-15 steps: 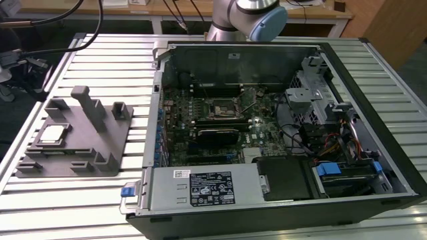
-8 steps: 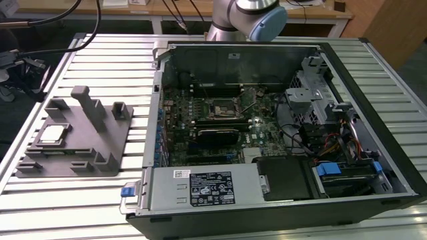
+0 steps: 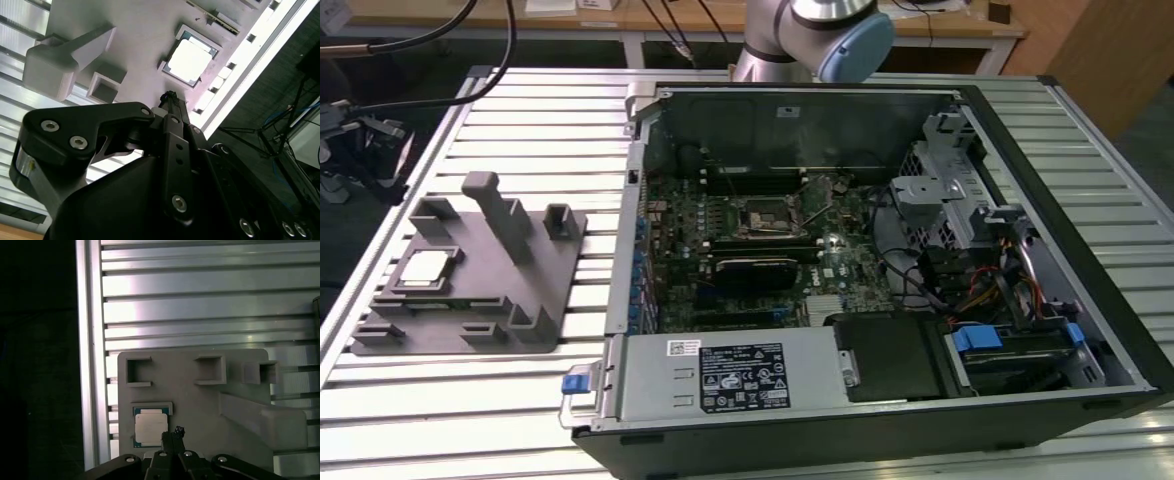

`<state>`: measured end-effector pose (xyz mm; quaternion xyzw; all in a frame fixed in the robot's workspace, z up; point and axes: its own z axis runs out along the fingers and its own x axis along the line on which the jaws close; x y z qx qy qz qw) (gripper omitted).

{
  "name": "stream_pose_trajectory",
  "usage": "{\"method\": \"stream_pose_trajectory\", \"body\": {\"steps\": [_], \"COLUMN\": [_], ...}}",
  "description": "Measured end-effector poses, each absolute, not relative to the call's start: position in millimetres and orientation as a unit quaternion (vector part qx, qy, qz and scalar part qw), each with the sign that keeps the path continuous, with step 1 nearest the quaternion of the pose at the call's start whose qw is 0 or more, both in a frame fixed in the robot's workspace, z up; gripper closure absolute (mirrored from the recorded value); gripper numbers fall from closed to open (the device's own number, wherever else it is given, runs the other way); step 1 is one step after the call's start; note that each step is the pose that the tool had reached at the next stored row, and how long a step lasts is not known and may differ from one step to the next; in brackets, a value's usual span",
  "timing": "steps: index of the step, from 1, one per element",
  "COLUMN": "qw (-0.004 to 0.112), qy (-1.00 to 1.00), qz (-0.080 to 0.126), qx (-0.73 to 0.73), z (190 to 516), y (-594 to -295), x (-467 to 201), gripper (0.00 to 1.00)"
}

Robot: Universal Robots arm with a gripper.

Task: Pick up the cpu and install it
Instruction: 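Pick up the cpu and move it towards the insertion slot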

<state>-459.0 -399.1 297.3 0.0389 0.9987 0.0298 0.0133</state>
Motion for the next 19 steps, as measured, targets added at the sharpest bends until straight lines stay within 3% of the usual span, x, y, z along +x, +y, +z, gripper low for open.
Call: {"method": "stream_pose_trajectory", "body": {"steps": [19], "qw": [0.013], "qy": [0.999], "qz": [0.03], "qx": [0.039], "z": [295], "y": [-399], "x": [-470], "gripper": [0.89]}}
